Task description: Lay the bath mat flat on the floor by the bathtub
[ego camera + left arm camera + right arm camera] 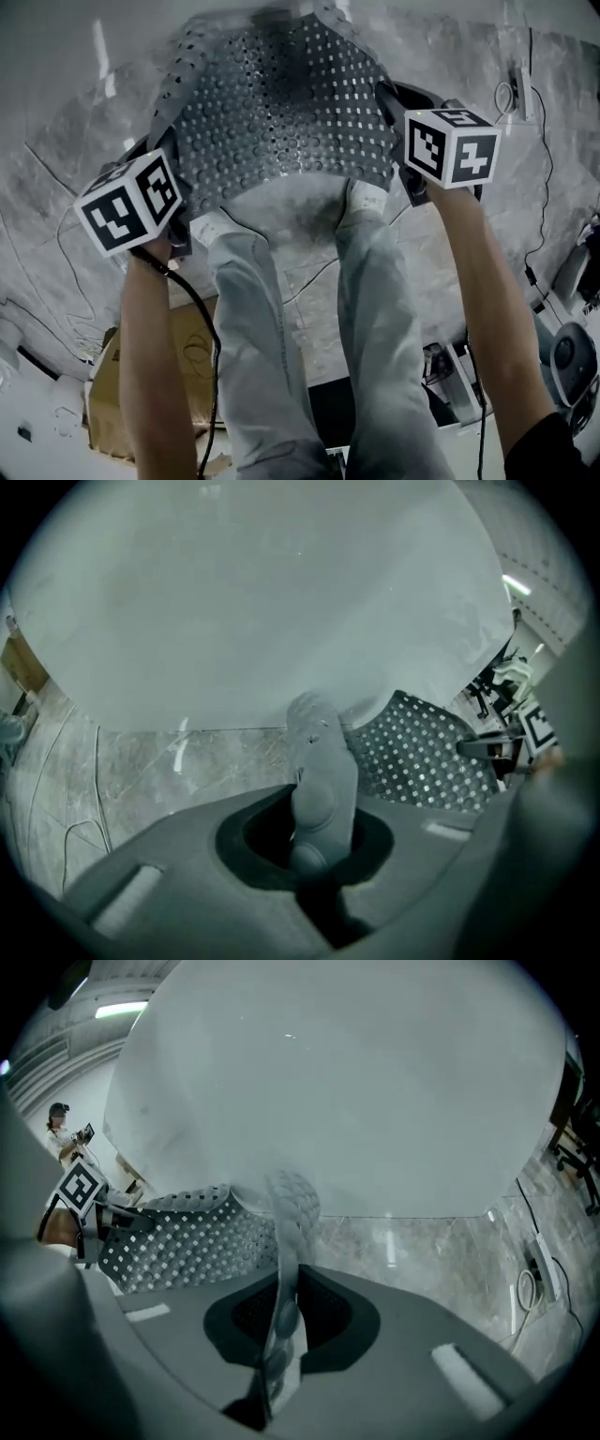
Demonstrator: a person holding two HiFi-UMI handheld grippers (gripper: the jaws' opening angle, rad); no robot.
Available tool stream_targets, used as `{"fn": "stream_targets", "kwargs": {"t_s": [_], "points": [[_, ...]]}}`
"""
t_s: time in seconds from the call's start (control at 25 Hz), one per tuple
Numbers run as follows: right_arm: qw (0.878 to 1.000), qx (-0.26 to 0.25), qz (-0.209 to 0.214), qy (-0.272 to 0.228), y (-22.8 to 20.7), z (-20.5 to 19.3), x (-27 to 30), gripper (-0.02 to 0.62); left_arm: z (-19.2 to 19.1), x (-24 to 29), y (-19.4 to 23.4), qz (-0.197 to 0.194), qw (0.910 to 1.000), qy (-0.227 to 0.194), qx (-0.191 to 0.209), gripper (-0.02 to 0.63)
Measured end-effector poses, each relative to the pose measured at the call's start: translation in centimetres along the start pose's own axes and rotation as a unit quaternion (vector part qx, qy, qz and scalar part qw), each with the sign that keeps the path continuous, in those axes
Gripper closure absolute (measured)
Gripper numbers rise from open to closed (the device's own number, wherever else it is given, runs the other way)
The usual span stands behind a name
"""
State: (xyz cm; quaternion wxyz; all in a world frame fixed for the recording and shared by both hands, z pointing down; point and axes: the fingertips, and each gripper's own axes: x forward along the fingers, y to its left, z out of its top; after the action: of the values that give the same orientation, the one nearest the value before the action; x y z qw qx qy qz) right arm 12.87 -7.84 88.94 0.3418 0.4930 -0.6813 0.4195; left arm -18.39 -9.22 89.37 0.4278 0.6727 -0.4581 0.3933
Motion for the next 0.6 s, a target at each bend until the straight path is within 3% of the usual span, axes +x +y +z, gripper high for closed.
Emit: {"fn": "stream_targets", "kwargs": {"t_s": [0.4, 0.6], "points": [[0.998, -0.042, -0.038, 0.022, -2.0, -1.4, 3.5, 0.572, -1.6, 2.0, 4.7, 0.032, 0.9995, -0.001, 0.007, 0.584], [0.996, -0.05, -0.065, 0.038, -4.5, -2.9, 5.5, 0.572, -3.8, 4.4, 6.5, 0.08, 0.9965, 0.018, 0.013, 0.583]]}}
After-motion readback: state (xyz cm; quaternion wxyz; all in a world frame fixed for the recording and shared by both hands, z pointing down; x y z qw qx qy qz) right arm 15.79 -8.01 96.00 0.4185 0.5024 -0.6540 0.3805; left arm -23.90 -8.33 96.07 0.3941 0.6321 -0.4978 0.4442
